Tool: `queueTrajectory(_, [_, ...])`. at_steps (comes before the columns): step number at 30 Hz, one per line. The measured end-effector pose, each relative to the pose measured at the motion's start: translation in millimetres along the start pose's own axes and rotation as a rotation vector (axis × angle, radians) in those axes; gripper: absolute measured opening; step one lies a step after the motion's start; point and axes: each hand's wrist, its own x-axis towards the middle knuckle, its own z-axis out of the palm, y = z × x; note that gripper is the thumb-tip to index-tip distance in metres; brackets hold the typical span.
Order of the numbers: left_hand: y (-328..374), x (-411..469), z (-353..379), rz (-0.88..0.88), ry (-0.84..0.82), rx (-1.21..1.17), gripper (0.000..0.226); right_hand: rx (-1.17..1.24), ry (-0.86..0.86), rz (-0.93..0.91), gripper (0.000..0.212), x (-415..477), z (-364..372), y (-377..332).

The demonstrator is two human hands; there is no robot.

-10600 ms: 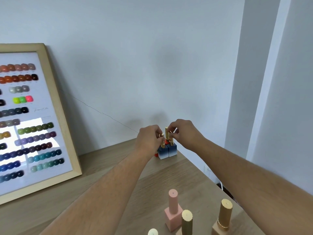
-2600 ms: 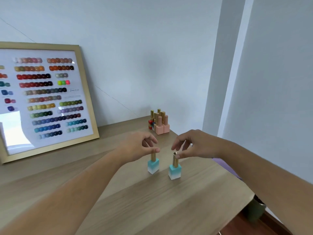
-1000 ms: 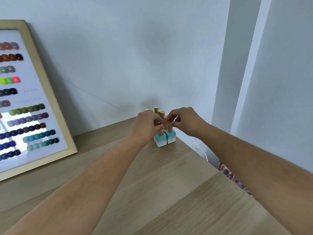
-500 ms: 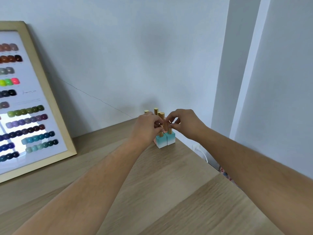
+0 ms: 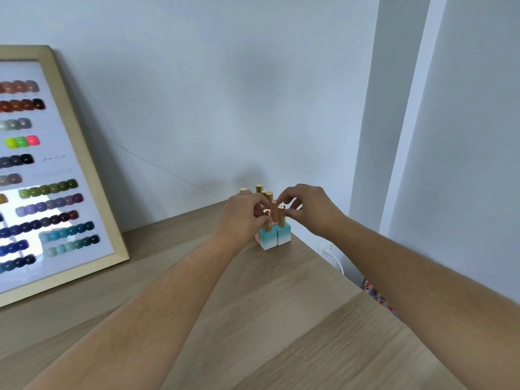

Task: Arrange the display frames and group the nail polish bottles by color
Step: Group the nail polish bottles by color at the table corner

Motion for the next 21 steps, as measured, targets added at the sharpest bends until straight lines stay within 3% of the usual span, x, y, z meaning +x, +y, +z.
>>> queueTrajectory(10, [-2,-43,-60,-0.029,0.044,0.060,0.019,0.013,0.028,-0.036,0.009,-27,-17,-53])
queueTrajectory(21, [-30,-191,-192,-0.269,0.198,0.053,0.018,0.158,-0.090,-0.200,0.004,-85,44,-205])
